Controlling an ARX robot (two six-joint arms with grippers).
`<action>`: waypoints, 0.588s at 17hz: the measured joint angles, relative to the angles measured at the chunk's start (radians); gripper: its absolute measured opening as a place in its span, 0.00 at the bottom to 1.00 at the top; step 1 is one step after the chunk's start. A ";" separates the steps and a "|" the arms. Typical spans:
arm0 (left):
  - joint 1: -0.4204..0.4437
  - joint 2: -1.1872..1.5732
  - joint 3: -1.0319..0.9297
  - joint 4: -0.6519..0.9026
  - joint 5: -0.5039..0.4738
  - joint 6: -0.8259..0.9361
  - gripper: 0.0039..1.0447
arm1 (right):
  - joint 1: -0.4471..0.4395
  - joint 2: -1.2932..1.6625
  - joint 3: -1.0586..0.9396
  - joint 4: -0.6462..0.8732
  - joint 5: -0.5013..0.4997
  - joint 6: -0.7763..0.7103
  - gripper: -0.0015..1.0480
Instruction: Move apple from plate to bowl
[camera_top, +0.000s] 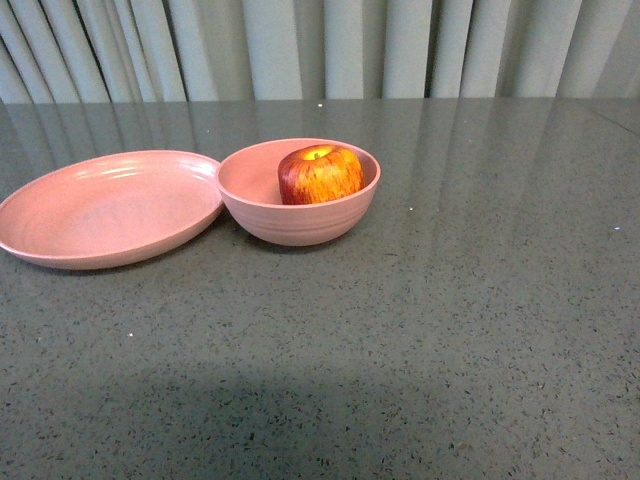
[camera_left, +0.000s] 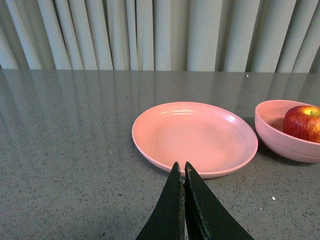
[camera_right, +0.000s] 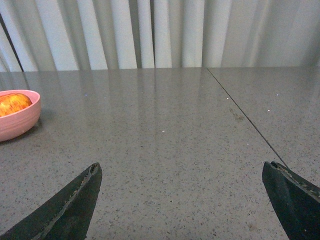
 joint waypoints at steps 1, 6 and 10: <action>0.000 -0.021 -0.008 -0.013 0.000 0.000 0.01 | 0.000 0.000 0.000 0.000 0.000 0.000 0.94; 0.000 -0.141 -0.043 -0.094 0.000 0.000 0.01 | 0.000 0.000 0.000 0.000 0.000 0.000 0.94; 0.000 -0.204 -0.069 -0.116 0.001 0.000 0.01 | 0.000 0.000 0.000 0.000 0.000 0.000 0.94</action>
